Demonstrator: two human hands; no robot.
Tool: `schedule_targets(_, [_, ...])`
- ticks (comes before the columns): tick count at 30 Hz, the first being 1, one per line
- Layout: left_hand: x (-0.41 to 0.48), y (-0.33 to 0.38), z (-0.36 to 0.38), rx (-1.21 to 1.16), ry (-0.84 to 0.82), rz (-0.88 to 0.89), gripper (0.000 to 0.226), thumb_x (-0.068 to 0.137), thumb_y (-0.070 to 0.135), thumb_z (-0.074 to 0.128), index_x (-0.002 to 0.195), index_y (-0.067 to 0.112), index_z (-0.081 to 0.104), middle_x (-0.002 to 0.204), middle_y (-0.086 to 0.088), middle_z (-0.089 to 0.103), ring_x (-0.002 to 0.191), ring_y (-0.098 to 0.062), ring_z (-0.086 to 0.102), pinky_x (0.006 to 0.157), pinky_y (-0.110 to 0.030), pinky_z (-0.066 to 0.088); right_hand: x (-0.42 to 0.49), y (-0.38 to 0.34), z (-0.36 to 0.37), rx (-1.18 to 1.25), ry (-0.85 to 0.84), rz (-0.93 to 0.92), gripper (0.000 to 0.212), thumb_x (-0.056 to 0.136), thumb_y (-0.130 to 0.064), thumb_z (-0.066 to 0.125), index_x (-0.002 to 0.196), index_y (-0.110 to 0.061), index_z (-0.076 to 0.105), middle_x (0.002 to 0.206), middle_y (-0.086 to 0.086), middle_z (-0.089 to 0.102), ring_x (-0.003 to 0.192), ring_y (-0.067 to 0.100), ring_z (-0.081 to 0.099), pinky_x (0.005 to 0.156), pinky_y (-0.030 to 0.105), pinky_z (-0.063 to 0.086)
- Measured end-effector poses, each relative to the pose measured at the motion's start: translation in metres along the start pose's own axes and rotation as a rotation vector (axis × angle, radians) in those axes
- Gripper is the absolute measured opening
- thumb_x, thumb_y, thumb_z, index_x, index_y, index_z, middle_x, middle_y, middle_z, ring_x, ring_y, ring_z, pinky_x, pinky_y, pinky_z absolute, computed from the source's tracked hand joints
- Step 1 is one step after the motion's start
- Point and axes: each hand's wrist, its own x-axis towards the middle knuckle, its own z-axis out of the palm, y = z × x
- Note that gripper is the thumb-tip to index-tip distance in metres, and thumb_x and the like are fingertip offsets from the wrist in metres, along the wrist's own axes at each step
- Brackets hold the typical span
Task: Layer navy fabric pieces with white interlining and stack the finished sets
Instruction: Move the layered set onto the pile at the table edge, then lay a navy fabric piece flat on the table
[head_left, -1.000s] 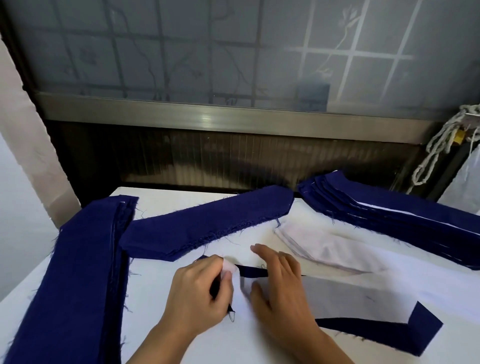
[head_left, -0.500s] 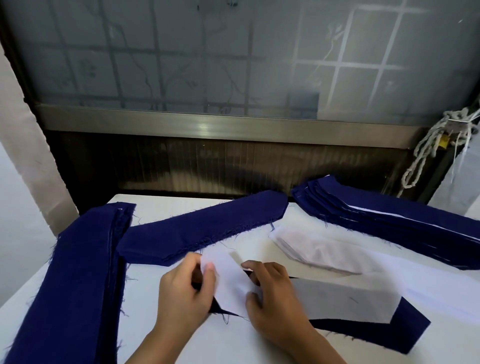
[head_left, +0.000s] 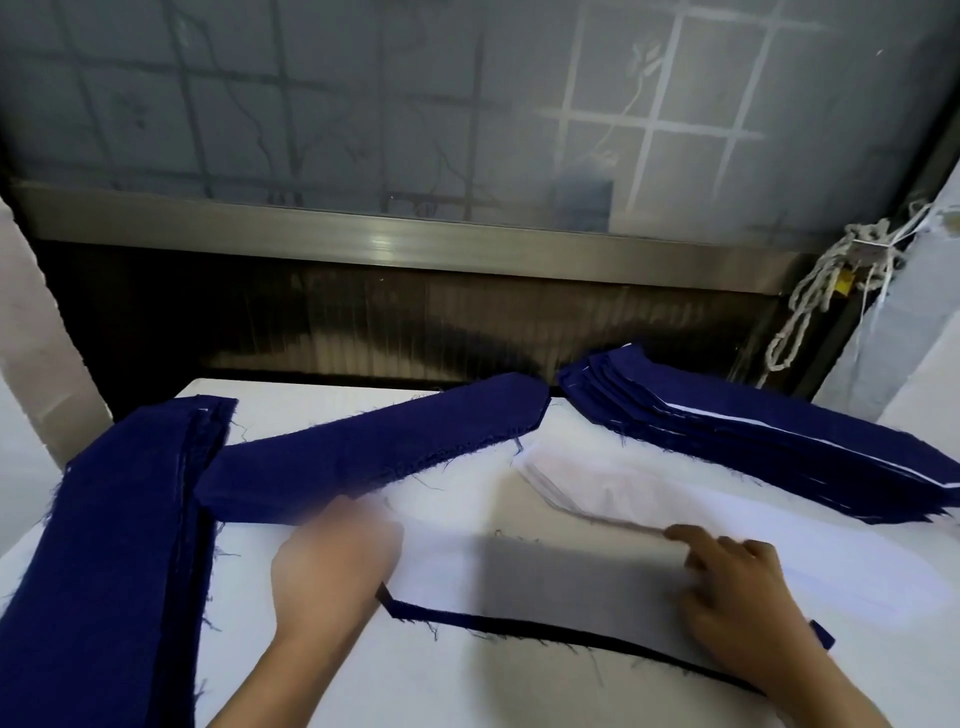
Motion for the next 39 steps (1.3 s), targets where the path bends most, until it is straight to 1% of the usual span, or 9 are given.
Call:
schedule_targets(3, [0.001,0.001,0.0,0.036,-0.002,0.014,0.029,0.08,0.033,0.052,0.063,0.013,0.041,0.048,-0.003,0.047,0.047,-0.018,0.04,0.046,-0.03,0.03,-0.014,0.021,0.005,0.113,0.107,0.174,0.056,0.065,0.0,0.067,0.116,-0.024,0.063,0.08,-0.008,0.058,0.075,0.015,0.043,0.083,0.028,0.025])
schedule_targets(6, [0.001,0.0,0.001,0.056,0.013,0.004,0.029,0.082,0.026,0.057,0.062,0.012,0.042,0.049,-0.005,0.051,0.048,-0.02,0.044,0.047,-0.03,0.031,-0.021,0.029,0.015,0.101,0.215,0.232,0.054,0.054,0.011,0.073,0.104,-0.011,0.068,0.071,0.0,0.06,0.07,0.032,0.059,0.08,0.04,0.034])
schedule_targets(9, [0.002,0.001,0.001,0.066,0.011,0.001,0.029,0.082,0.025,0.059,0.062,0.013,0.042,0.049,-0.004,0.051,0.05,-0.022,0.047,0.047,-0.03,0.032,-0.021,0.03,0.016,0.135,0.331,0.319,0.048,0.061,0.01,0.072,0.105,-0.009,0.064,0.069,0.006,0.065,0.068,0.037,0.062,0.078,0.046,0.042])
schedule_targets(12, [0.001,0.0,0.0,0.095,-0.011,0.006,0.029,0.079,0.024,0.062,0.059,0.014,0.043,0.048,-0.002,0.05,0.05,-0.021,0.049,0.046,-0.028,0.032,-0.023,0.031,0.015,0.219,0.41,0.405,0.039,0.074,0.0,0.07,0.11,-0.012,0.06,0.075,0.008,0.067,0.068,0.038,0.061,0.071,0.043,0.045])
schedule_targets(15, [0.001,0.001,0.0,0.136,-0.039,0.009,0.028,0.076,0.023,0.065,0.059,0.013,0.046,0.05,-0.003,0.053,0.051,-0.021,0.051,0.048,-0.03,0.037,-0.025,0.031,0.014,0.226,0.421,0.439,0.036,0.079,-0.007,0.068,0.112,-0.015,0.059,0.089,0.011,0.071,0.078,0.037,0.062,0.069,0.037,0.043])
schedule_targets(18, [0.001,-0.001,0.0,0.16,-0.049,0.046,0.03,0.077,0.02,0.066,0.058,0.011,0.045,0.054,-0.004,0.051,0.052,-0.022,0.05,0.048,-0.03,0.037,-0.025,0.028,0.014,0.194,0.42,0.472,0.034,0.077,-0.005,0.066,0.11,-0.012,0.061,0.096,0.013,0.072,0.086,0.038,0.063,0.07,0.038,0.044])
schedule_targets(23, [0.0,-0.005,0.002,0.195,-0.06,0.116,0.035,0.073,0.015,0.068,0.055,0.012,0.039,0.055,-0.001,0.044,0.048,-0.016,0.041,0.046,-0.028,0.029,-0.027,0.028,0.015,0.196,0.426,0.524,0.029,0.078,-0.008,0.061,0.106,-0.016,0.06,0.093,0.013,0.069,0.082,0.037,0.059,0.065,0.037,0.044])
schedule_targets(33, [0.0,-0.006,0.002,0.207,-0.076,0.158,0.035,0.078,0.012,0.067,0.057,0.011,0.039,0.059,0.001,0.045,0.052,-0.02,0.044,0.048,-0.03,0.033,-0.027,0.029,0.019,0.143,0.421,0.547,0.025,0.078,-0.005,0.062,0.102,-0.01,0.065,0.086,0.016,0.065,0.085,0.037,0.053,0.062,0.036,0.039])
schedule_targets(39, [0.0,-0.004,0.0,0.19,-0.074,0.127,0.033,0.077,0.011,0.067,0.057,0.008,0.041,0.059,0.0,0.045,0.052,-0.023,0.045,0.048,-0.031,0.035,-0.026,0.03,0.018,0.145,0.418,0.585,0.026,0.076,-0.005,0.061,0.102,-0.008,0.065,0.091,0.017,0.066,0.089,0.038,0.052,0.066,0.037,0.04])
